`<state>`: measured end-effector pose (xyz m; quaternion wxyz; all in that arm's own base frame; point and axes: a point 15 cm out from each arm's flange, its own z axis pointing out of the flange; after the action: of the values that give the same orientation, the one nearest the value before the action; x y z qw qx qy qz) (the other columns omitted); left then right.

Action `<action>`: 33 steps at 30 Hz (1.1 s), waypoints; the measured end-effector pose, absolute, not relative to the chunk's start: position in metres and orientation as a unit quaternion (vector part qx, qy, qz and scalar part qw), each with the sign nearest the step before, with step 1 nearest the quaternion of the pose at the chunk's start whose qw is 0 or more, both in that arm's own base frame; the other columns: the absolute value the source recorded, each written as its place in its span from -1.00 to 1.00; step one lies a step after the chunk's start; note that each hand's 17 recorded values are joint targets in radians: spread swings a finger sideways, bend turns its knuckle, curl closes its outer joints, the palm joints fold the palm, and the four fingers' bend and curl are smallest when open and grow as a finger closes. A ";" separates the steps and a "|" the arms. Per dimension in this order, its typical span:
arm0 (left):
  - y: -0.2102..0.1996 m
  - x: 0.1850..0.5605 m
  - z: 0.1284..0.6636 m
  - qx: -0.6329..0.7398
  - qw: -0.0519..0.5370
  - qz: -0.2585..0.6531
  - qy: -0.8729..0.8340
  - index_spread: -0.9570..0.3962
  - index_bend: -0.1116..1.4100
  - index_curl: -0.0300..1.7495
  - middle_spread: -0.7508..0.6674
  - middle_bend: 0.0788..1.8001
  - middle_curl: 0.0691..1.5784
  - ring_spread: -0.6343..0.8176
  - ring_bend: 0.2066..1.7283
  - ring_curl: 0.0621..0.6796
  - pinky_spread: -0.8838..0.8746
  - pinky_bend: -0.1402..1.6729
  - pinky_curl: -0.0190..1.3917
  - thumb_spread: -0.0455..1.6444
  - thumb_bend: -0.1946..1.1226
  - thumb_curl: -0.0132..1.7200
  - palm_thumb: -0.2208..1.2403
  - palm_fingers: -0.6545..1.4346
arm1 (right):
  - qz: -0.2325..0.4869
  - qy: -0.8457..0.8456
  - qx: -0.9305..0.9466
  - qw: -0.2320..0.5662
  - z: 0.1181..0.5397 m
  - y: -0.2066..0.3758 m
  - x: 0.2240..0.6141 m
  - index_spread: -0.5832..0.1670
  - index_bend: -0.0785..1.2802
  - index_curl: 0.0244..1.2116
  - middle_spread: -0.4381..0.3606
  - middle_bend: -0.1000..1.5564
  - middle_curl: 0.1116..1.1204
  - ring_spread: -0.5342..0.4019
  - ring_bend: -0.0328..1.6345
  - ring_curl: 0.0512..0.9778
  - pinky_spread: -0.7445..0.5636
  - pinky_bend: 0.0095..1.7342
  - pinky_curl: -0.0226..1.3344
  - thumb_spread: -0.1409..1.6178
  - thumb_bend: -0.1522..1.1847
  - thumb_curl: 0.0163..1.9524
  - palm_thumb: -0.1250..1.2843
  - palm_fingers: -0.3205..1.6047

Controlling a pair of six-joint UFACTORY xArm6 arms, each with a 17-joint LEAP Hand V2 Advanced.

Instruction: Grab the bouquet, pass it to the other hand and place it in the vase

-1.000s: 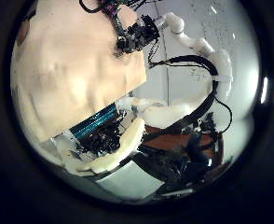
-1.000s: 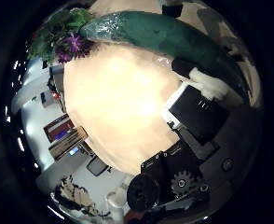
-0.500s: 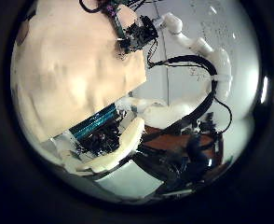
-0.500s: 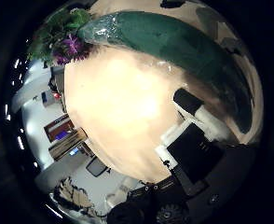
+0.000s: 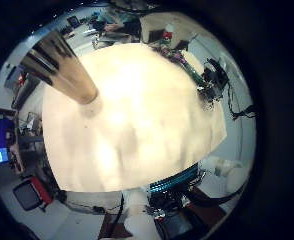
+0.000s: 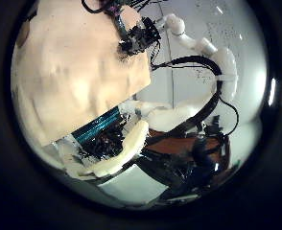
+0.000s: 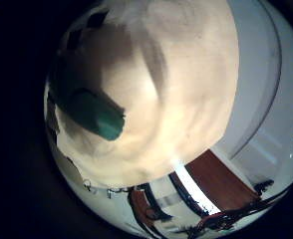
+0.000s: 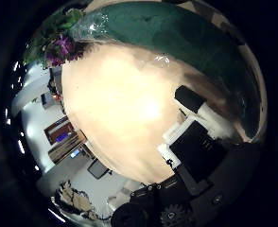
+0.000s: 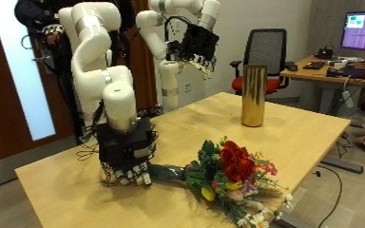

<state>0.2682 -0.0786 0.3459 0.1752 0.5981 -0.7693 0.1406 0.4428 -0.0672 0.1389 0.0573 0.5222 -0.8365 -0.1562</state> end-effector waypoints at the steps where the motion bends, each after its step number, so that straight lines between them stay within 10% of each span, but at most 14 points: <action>1: -0.078 0.268 0.346 0.598 0.175 0.141 -0.769 0.87 -0.64 -0.64 0.73 -0.85 -0.66 0.70 -0.63 -0.52 0.62 -0.63 -0.53 0.14 -0.75 -0.63 -0.20 -0.29 | -0.156 -0.837 0.522 0.057 0.139 -0.067 0.443 0.10 -0.60 -0.24 -0.16 -0.18 0.12 -0.32 0.23 -0.22 -0.19 0.18 -0.76 0.22 -0.81 -0.53 0.32 -0.22; 14: -0.078 0.269 0.346 0.598 0.175 0.141 -0.769 0.87 -0.64 -0.63 0.73 -0.84 -0.66 0.70 -0.63 -0.53 0.62 -0.63 -0.53 0.14 -0.75 -0.63 -0.20 -0.29 | -0.157 -0.833 0.527 0.059 0.141 -0.065 0.445 -0.54 -0.46 -0.05 -0.65 0.02 0.22 -0.57 0.36 -0.14 -0.72 0.38 -0.68 0.07 -0.82 -0.49 0.43 0.59; 21: -0.078 0.270 0.348 0.598 0.173 0.142 -0.769 0.87 -0.64 -0.63 0.73 -0.84 -0.66 0.69 -0.64 -0.53 0.62 -0.63 -0.53 0.14 -0.75 -0.63 -0.20 -0.30 | -0.160 -0.836 0.522 0.053 0.144 -0.066 0.446 -0.68 0.13 0.41 -0.65 0.33 0.42 -0.43 0.56 0.05 -0.46 0.54 -0.45 0.07 -0.80 -0.46 0.51 0.66; 33: -0.078 0.269 0.349 0.599 0.172 0.143 -0.769 0.87 -0.64 -0.63 0.73 -0.84 -0.66 0.69 -0.64 -0.54 0.62 -0.63 -0.53 0.15 -0.75 -0.63 -0.19 -0.29 | -0.126 -0.856 0.501 0.006 0.190 -0.096 0.453 -0.54 0.40 0.77 -0.45 0.59 0.55 -0.32 0.74 0.25 -0.19 0.73 -0.20 0.20 -0.79 -0.39 0.71 0.50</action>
<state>0.2694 -0.0780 0.3489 0.1722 0.5986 -0.7691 0.1434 0.4531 -0.0963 0.1897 0.0061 0.5009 -0.8563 -0.1255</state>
